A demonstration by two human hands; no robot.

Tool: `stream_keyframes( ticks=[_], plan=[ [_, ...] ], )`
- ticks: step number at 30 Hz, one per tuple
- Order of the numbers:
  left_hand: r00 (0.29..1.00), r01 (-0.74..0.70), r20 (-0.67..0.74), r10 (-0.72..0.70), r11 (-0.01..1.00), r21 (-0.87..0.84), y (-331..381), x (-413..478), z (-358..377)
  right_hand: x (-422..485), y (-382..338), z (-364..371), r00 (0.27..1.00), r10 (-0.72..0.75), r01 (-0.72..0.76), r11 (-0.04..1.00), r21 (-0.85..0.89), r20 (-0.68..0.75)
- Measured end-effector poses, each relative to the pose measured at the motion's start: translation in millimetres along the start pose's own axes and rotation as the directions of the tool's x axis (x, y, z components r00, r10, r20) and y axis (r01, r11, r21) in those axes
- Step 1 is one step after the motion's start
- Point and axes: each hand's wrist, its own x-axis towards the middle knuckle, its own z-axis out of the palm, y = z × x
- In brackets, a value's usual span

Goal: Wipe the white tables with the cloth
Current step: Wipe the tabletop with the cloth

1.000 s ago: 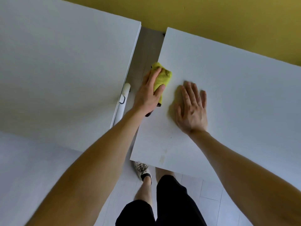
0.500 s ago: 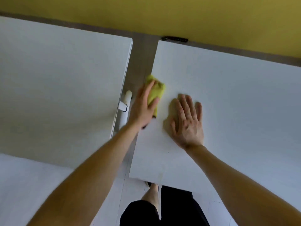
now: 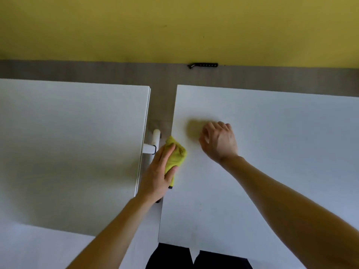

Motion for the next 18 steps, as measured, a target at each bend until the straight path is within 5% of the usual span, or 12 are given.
stream_keyframes(
  ticks=[5,11,15,18],
  plan=[
    [1.000,0.001,-0.021,0.001,0.992,0.128,33.4,41.1,-50.0,6.5,-1.0,-29.2,0.972,0.231,-0.234,0.937,0.259,0.042],
    [0.984,-0.091,0.155,0.093,0.996,-0.017,113.5,141.3,-47.9,10.3,13.4,-76.3,0.860,0.402,-0.270,0.881,0.388,-0.315],
    [0.993,0.098,-0.081,-0.088,0.986,0.133,85.2,134.6,-33.0,31.2,7.0,-46.0,0.985,0.171,-0.167,0.973,0.158,-0.011],
    [0.960,0.213,-0.199,-0.197,0.975,0.062,56.5,120.3,-4.7,33.6,-6.5,-6.0,0.989,0.073,-0.060,0.993,-0.106,0.126]
  ],
)
